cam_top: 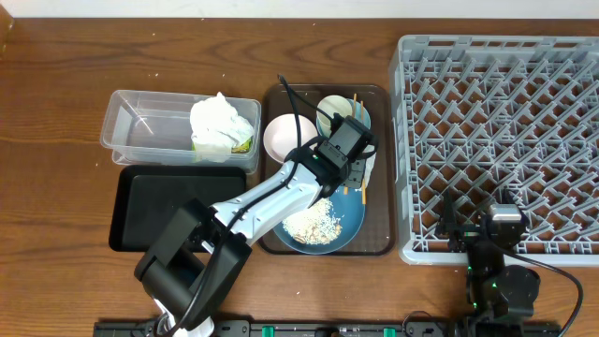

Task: Sort waste into correct bins and load items into the dishwasher rack
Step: 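Lower the left gripper and pinch the chopsticks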

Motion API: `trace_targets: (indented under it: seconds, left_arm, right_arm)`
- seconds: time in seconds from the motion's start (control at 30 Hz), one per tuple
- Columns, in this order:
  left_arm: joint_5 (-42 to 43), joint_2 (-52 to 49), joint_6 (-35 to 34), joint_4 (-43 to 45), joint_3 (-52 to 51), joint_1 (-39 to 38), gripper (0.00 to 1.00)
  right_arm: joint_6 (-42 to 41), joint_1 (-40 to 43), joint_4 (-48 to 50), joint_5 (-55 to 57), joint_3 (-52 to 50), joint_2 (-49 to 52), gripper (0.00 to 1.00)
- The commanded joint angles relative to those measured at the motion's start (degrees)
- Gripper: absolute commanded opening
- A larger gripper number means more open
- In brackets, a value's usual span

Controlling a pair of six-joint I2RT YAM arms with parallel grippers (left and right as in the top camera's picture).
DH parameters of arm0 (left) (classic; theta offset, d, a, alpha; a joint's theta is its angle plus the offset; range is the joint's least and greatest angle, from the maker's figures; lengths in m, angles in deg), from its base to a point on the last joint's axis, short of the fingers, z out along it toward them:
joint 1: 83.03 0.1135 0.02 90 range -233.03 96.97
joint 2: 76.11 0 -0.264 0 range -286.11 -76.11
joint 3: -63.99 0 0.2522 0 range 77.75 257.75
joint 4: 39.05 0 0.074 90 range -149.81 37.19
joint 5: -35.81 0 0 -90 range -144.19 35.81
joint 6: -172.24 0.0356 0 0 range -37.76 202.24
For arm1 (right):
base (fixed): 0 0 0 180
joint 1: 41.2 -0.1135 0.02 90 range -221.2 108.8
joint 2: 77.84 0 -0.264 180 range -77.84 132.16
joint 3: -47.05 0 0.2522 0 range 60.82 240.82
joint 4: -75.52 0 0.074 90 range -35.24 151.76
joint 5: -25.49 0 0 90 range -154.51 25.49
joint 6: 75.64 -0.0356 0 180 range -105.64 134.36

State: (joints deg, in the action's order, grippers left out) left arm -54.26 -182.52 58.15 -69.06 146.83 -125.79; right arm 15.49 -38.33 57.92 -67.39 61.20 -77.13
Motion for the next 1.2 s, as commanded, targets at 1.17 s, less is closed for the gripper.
trace_targets:
  seconds: [1.17]
  left_arm:
    - [-3.7,5.0,1.6,1.8,-0.1,0.0,0.09]
  right_arm:
    - [0.2,0.2,-0.2,-0.2,-0.1,-0.2,0.99]
